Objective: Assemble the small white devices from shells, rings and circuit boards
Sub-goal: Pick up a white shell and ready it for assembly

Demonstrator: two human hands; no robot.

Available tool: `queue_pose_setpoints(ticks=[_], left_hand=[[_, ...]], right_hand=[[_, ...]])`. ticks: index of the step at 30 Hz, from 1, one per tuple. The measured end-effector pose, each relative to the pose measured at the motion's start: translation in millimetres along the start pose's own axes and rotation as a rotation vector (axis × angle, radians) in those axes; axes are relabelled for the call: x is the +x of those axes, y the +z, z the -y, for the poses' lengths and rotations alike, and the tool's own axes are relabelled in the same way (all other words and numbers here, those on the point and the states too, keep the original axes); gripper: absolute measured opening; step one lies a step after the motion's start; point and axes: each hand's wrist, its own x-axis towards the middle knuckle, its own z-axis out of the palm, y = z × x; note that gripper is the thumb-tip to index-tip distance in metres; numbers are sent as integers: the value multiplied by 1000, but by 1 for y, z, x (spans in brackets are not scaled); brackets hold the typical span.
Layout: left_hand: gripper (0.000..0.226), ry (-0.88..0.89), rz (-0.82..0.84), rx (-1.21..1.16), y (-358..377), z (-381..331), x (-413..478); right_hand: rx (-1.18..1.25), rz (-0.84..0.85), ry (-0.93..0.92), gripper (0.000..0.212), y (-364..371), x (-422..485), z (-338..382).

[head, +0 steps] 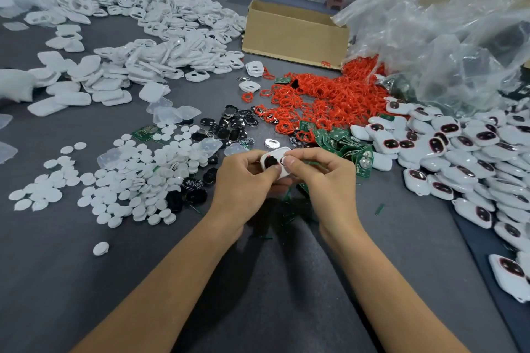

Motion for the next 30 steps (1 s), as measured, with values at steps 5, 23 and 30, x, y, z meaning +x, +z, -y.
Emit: queue_pose_setpoints(ticks=[5, 23, 30], left_hand=[[23, 16, 5, 22, 2, 2, 0], [9, 38, 44, -1, 2, 3, 0], [13, -7, 10, -46, -1, 1, 2]], right_hand=[[7, -79, -63, 15, 5, -1, -3], [94, -37, -62, 30, 4, -1, -6], [190, 48, -5, 11, -2, 1, -3]])
